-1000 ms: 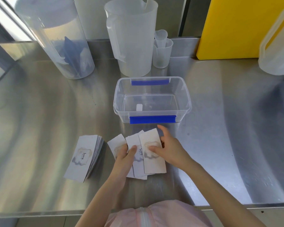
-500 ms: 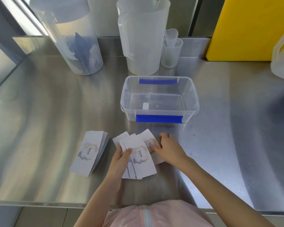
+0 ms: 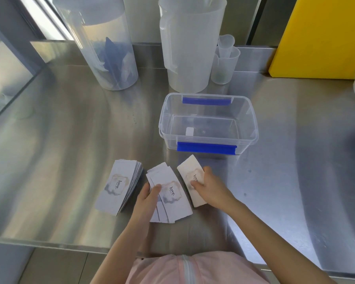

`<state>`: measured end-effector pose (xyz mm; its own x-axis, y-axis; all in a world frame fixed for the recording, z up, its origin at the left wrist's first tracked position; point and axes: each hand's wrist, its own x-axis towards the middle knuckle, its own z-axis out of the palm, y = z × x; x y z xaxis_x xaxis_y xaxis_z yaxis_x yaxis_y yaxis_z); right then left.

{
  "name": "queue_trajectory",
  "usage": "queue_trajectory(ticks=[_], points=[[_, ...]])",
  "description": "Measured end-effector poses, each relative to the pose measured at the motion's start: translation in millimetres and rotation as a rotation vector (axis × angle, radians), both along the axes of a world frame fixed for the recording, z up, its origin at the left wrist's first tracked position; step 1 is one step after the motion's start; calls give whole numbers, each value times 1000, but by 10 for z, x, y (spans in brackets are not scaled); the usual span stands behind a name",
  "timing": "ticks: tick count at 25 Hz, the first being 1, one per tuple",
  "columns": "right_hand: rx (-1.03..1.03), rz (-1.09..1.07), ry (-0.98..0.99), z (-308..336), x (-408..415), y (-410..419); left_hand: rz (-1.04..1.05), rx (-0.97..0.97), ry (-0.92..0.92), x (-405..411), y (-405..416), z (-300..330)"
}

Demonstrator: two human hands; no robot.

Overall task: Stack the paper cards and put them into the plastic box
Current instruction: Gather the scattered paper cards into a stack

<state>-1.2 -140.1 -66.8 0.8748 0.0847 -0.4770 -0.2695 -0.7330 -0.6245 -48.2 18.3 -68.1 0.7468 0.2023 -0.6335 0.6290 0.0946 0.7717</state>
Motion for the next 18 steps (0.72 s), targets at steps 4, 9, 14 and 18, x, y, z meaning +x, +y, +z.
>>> queue_trajectory(ticks=[4,9,14,18], points=[[188,-82,22,132,-7,17,18,-28,2,-21,-20,-9],[89,102,40,99,-178,201,12,-80,-60,1,-67,9],[143,161,35,99,-180,318,34,-59,-98,-13,-60,41],[103,58,-127,64,-40,304,124,-50,-124,-50,63,115]])
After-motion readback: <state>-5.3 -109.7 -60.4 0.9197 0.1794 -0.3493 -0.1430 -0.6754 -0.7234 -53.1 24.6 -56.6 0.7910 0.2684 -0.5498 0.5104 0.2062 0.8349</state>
